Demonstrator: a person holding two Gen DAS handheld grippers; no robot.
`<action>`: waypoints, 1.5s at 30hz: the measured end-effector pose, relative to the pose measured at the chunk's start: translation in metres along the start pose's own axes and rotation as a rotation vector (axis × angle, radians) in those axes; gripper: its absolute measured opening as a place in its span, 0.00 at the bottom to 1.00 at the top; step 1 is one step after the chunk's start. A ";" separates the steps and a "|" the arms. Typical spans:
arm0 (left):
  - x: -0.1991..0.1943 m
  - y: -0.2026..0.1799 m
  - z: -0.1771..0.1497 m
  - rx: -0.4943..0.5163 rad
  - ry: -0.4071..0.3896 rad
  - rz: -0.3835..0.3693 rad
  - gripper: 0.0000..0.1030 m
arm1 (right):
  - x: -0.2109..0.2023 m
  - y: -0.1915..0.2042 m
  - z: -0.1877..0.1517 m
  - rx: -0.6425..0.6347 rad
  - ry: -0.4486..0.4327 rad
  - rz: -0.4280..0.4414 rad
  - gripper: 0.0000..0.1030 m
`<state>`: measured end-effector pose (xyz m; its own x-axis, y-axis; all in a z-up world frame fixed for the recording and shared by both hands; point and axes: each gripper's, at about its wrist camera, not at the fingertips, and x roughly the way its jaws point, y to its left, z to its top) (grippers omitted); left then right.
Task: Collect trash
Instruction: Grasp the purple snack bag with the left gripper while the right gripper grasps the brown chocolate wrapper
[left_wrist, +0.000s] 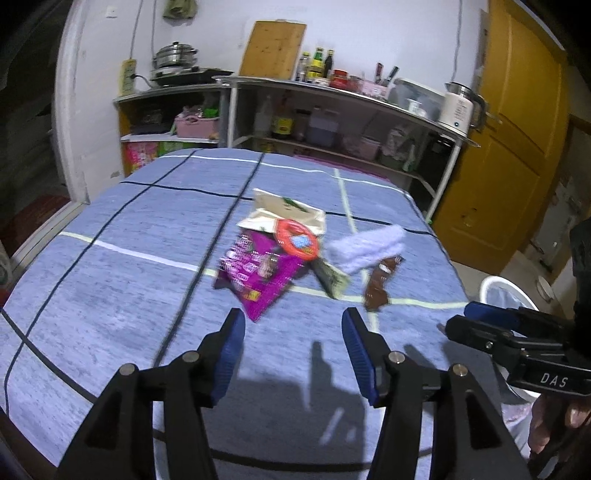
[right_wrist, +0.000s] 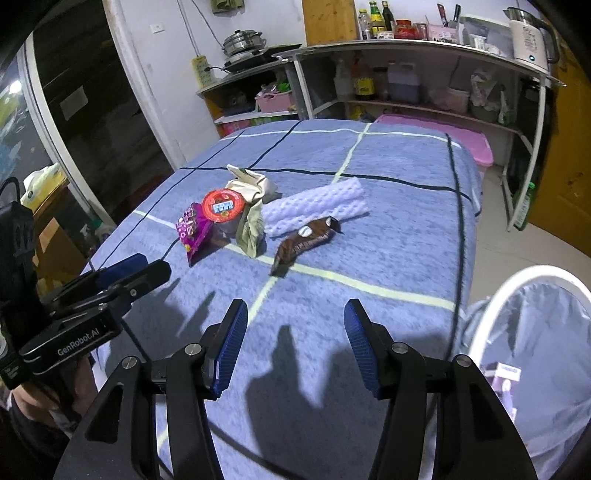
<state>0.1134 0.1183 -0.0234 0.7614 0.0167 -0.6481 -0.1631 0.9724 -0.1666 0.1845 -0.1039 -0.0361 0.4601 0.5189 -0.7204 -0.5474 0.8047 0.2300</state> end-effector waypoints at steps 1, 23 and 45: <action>0.002 0.004 0.002 -0.006 0.001 0.004 0.55 | 0.003 0.001 0.002 0.002 0.004 0.002 0.54; 0.064 0.047 0.037 -0.123 0.044 -0.011 0.68 | 0.086 0.003 0.043 0.086 0.113 0.023 0.54; 0.064 0.009 0.022 -0.010 0.096 -0.034 0.39 | 0.064 -0.017 0.028 0.118 0.060 -0.009 0.15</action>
<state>0.1746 0.1328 -0.0501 0.7027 -0.0390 -0.7104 -0.1449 0.9697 -0.1966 0.2424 -0.0766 -0.0678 0.4197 0.4961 -0.7601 -0.4561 0.8393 0.2959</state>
